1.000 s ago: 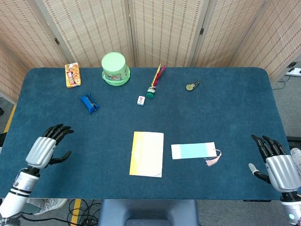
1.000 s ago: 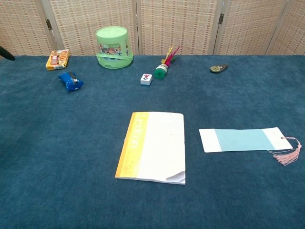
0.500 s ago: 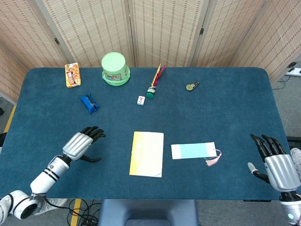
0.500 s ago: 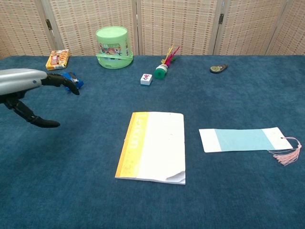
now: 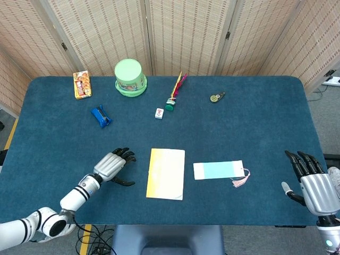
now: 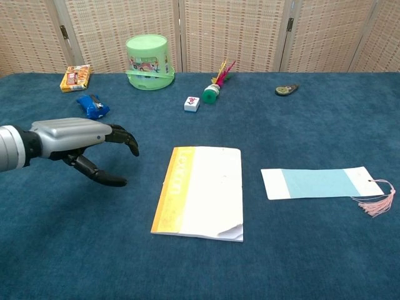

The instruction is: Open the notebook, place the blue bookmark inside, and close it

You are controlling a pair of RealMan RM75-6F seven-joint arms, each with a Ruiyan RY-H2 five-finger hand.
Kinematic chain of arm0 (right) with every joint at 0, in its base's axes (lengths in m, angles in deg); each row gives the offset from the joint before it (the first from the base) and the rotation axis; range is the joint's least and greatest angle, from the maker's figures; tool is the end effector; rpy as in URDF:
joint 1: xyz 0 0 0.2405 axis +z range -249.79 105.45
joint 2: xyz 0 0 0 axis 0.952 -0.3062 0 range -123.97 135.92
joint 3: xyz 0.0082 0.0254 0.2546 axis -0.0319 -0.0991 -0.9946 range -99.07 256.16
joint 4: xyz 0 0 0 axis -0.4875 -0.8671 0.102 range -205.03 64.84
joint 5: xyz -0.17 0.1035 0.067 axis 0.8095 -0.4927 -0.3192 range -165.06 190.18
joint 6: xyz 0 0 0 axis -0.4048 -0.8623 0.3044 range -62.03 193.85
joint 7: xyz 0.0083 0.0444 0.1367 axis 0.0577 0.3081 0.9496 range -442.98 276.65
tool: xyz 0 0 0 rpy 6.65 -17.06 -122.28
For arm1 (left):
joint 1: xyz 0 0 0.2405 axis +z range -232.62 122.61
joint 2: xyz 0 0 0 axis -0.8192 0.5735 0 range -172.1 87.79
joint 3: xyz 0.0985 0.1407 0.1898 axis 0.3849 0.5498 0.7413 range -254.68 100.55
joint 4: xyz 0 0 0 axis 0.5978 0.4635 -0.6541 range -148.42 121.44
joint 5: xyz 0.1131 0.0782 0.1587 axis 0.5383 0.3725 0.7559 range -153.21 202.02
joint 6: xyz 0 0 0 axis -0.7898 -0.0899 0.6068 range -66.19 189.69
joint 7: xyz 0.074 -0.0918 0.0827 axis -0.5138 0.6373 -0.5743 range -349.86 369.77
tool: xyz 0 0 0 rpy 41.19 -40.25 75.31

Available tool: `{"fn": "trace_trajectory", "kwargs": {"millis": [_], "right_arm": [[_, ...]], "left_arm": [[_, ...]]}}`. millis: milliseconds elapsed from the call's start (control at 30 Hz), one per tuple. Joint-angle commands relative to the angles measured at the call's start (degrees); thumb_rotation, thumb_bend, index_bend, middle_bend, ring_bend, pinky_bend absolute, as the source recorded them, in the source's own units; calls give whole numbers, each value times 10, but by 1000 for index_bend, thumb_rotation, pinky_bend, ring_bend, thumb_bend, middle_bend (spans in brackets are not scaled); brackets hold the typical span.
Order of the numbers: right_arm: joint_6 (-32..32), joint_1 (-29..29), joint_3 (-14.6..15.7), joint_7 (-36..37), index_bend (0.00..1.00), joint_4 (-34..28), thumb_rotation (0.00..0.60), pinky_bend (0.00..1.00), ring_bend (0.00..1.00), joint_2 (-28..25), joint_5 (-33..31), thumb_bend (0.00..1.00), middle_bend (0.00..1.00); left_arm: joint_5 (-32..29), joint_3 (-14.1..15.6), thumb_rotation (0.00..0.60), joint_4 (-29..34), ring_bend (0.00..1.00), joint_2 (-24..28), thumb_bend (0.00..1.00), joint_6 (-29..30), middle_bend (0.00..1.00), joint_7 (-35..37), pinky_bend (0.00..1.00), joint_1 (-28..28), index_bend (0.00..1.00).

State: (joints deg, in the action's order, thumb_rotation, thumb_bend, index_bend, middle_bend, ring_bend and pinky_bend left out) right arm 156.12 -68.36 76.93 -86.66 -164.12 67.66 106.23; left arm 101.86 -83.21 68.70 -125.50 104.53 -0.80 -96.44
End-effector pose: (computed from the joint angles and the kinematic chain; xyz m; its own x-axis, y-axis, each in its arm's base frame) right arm -0.2905 -0.1692 0.1709 0.4622 0.0666 0.8843 -0.8758 -0.1224 0.4669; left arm -0.1793 0.3291 -0.0184 0.5933 0.3696 0.7151 0.7657 -0.5332 -0.3597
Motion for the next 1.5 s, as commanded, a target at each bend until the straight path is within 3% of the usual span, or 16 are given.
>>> {"fn": "trace_trajectory", "kwargs": {"millis": [33,400,1500], "right_arm": [[-2,1,0,2,8,2,600,167,109,2,-1,247,172],[-7,2,-3,3,9,4,600,167,109,1,-4,249,172],[-3,-4,-6,13,9,3,600,167,101,-4,-9,249,172]], "left_arm": [[-16,-1,221,-7,66,-17,143,-4,151,-12,154,-9,246],[-15,17,187,-47,62,-70,133,14,141,-48,152,-18,256],[-15,32,188,-76,62,-123,133,54,129,-77,152,-19,262]]}}
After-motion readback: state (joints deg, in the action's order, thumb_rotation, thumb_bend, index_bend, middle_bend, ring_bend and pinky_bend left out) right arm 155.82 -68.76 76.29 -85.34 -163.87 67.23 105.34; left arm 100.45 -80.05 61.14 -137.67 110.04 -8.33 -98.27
